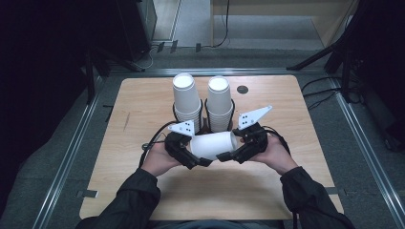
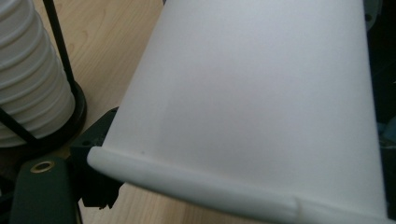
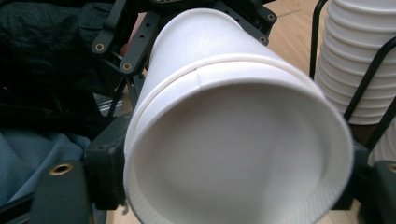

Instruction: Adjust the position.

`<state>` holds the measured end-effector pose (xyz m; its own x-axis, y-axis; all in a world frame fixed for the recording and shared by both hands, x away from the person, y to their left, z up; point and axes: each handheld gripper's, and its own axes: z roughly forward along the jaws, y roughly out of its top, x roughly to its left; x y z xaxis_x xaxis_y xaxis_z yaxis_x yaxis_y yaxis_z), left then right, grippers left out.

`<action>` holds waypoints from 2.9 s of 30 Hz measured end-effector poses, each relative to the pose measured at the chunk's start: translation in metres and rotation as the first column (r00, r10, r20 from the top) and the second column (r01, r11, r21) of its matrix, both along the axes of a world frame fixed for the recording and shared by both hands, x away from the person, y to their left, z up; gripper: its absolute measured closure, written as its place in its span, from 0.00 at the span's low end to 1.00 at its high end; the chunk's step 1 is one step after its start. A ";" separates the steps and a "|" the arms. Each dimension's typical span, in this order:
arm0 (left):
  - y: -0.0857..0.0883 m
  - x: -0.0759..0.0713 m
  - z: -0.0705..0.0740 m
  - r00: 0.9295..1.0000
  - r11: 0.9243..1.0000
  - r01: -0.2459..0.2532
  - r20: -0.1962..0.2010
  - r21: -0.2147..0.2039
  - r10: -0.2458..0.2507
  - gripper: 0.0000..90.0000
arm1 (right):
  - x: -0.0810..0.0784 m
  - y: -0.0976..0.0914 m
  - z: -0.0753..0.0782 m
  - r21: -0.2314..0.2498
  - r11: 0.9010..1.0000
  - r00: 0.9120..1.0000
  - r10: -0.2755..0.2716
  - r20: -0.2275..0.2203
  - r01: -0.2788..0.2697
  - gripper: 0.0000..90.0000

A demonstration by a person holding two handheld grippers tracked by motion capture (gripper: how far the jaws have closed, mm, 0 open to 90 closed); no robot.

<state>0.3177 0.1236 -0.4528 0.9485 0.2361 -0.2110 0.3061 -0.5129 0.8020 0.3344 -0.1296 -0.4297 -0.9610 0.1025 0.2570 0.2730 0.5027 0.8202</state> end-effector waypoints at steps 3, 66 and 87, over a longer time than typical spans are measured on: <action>0.003 0.002 0.000 1.000 0.999 0.016 -0.021 0.034 -0.015 0.15 | 0.000 0.001 -0.002 -0.038 0.999 1.000 -0.010 0.009 0.010 0.16; -0.026 0.005 -0.019 0.995 0.898 0.100 -0.033 0.428 -0.096 0.14 | -0.010 0.031 -0.037 -0.323 0.946 0.991 0.065 0.115 -0.024 0.17; -0.013 0.005 -0.012 0.999 0.944 0.055 -0.017 0.326 -0.052 0.00 | -0.008 0.029 -0.032 -0.312 0.949 0.987 0.097 0.128 -0.053 0.24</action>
<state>0.3232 0.1108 -0.4647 0.9601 0.2426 -0.1389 0.2772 -0.7620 0.5852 0.3259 -0.1006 -0.4614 -0.9928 0.0817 0.0871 0.1188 0.7505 0.6501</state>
